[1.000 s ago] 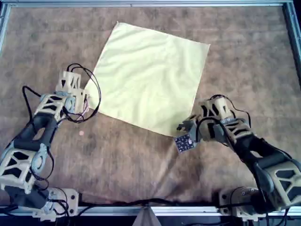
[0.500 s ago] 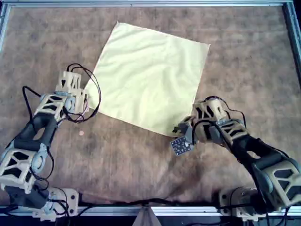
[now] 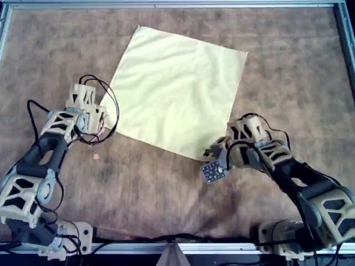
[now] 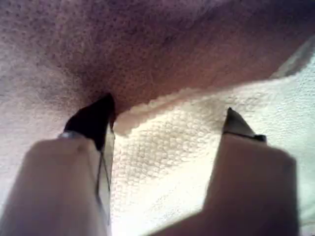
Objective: Fold a cloth
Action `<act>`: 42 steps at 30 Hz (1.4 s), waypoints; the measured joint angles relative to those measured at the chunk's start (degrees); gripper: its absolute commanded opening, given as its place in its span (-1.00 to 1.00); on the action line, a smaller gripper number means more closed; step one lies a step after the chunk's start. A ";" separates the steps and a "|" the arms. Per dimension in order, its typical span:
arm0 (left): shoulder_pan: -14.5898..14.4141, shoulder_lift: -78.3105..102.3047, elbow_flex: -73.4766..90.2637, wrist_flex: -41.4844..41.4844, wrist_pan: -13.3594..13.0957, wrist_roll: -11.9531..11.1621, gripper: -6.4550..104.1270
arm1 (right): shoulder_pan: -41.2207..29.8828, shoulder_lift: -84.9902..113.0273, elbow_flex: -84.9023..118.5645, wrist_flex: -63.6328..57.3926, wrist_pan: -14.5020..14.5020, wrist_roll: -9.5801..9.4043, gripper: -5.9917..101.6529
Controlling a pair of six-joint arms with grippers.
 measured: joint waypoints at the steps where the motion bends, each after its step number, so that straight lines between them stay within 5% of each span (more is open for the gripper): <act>1: 0.00 0.00 0.00 0.00 0.00 0.00 0.43 | 0.00 0.00 0.00 0.00 0.00 0.00 0.00; 7: 0.00 -0.09 -0.09 0.00 0.09 0.00 -0.11 | 0.00 0.00 0.00 0.00 0.00 0.00 -0.06; 18: 0.00 -0.79 -2.55 0.00 0.44 -0.09 -0.86 | 0.00 0.00 0.00 0.00 -0.09 0.00 -0.71; 23: 0.00 -0.79 -2.55 0.00 0.44 -0.62 -0.91 | 0.00 0.00 0.00 0.00 -0.09 0.00 -0.89; 42: 0.00 -0.09 0.26 -0.44 0.53 -0.53 -0.91 | -1.05 0.00 0.00 0.00 -0.44 0.00 -0.89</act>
